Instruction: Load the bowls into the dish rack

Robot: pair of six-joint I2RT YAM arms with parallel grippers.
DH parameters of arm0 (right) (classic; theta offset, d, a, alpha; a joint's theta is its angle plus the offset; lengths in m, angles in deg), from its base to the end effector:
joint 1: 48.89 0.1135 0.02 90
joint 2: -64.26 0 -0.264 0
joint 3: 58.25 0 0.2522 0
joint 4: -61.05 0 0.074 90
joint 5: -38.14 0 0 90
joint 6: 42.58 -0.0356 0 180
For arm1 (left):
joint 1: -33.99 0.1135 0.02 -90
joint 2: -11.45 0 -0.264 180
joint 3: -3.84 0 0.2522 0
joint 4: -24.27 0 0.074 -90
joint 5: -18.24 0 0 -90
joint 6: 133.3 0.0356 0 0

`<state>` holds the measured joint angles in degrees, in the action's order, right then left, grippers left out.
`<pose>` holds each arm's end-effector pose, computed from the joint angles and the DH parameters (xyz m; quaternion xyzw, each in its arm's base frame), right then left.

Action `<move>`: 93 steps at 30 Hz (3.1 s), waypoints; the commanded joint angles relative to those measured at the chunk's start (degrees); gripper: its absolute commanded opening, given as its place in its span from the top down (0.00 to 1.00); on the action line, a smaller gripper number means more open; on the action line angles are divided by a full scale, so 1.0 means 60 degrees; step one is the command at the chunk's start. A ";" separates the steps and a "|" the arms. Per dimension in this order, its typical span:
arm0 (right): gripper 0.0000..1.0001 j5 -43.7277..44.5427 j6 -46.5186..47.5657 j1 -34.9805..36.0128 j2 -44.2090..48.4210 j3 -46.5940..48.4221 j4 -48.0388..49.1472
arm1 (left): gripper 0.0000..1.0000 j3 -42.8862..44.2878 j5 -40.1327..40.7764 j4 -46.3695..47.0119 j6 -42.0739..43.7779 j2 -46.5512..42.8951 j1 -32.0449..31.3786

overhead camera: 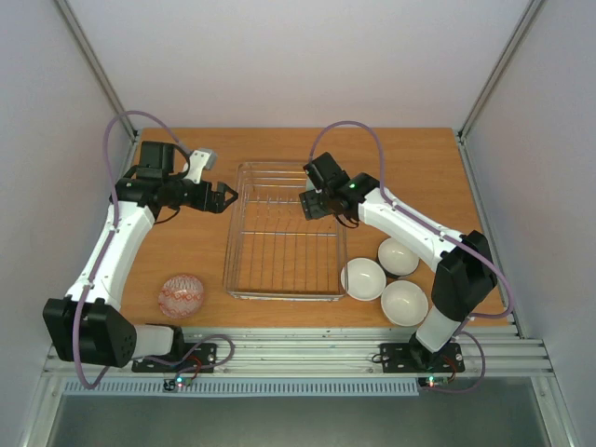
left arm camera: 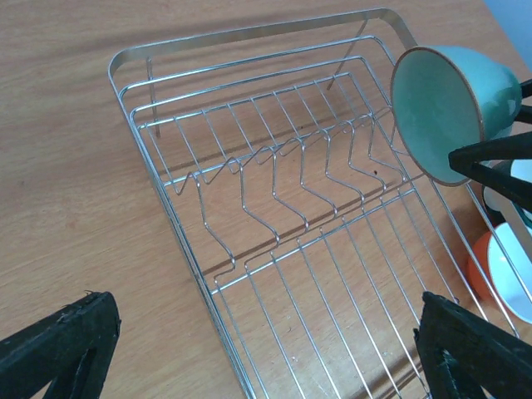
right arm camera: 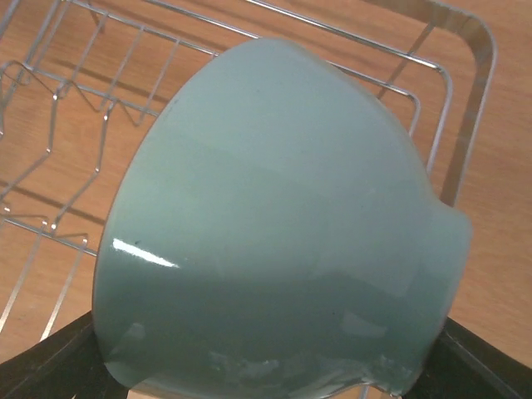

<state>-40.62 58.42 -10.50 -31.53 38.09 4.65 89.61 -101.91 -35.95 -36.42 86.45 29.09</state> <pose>0.2864 0.2181 0.2884 -0.3713 0.8763 -0.0218 0.3061 0.2650 -0.0407 0.3360 0.1826 0.8917 -0.2382 0.3388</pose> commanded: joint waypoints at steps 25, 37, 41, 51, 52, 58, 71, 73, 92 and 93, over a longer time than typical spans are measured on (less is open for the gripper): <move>0.98 0.1553 0.0495 0.0533 0.0545 -0.0007 -0.0155 | 0.03 0.0010 -0.0190 0.0082 0.0143 0.0317 -0.0002; 0.98 0.1086 0.0350 0.0553 -0.0306 0.0027 -0.0014 | 0.01 0.0039 -0.0277 -0.0055 0.0338 0.0341 -0.0002; 0.96 0.1092 0.0316 0.0553 -0.0550 0.0060 -0.0001 | 0.01 0.0024 -0.0277 -0.0108 0.0431 0.0316 -0.0002; 0.70 0.0745 0.0341 0.0558 -0.1141 0.0343 0.0193 | 0.00 0.0205 -0.0589 -0.0649 0.0806 0.0690 -0.0002; 0.67 0.0676 0.0355 0.0559 -0.1168 0.0373 0.0215 | 0.01 0.0238 -0.0598 -0.0705 0.0823 0.0734 -0.0002; 0.42 0.0828 0.0432 0.0547 -0.0908 0.0304 0.0542 | 0.01 0.0313 -0.0817 -0.1006 0.1085 0.0827 -0.0010; 0.01 -0.0007 0.1044 0.0121 0.0373 0.0566 0.0957 | 0.01 0.0518 0.0147 -0.1583 0.1621 0.0352 0.0210; 0.02 -0.0029 0.0964 0.0049 0.0578 0.0339 0.1066 | 0.01 0.0346 0.0284 -0.1793 0.1796 0.0093 0.0364; 0.02 -0.1372 -0.0172 -0.1116 0.2392 -0.2294 0.2343 | 0.34 -0.4546 0.3635 -0.3757 0.8921 -0.2591 0.3342; 0.01 -0.1379 -0.0196 -0.1135 0.2406 -0.2339 0.2344 | 0.34 -0.4520 0.3506 -0.3787 0.9014 -0.2639 0.3490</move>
<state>-46.32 59.17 -16.70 -18.75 25.29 16.17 64.19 -84.16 -61.04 9.11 72.33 47.10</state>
